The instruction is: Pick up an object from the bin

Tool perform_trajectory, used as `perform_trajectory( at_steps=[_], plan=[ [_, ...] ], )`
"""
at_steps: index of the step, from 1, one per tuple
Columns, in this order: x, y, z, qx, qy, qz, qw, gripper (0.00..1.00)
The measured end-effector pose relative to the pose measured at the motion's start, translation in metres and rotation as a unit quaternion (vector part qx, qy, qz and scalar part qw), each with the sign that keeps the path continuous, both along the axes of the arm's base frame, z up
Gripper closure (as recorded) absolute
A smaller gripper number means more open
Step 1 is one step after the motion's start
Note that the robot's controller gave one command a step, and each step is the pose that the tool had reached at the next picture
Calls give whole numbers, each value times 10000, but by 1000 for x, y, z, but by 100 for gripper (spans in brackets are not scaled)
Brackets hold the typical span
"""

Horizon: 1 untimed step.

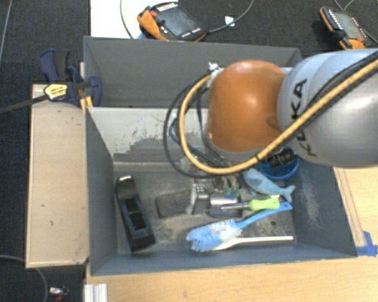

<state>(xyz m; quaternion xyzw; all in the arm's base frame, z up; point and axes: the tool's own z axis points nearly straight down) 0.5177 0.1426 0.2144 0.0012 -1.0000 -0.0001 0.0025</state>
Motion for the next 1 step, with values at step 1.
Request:
perform_trajectory(
  at_steps=[1],
  plan=[
    [2,-1,4,6,-39,-27,10000,0]
  ],
)
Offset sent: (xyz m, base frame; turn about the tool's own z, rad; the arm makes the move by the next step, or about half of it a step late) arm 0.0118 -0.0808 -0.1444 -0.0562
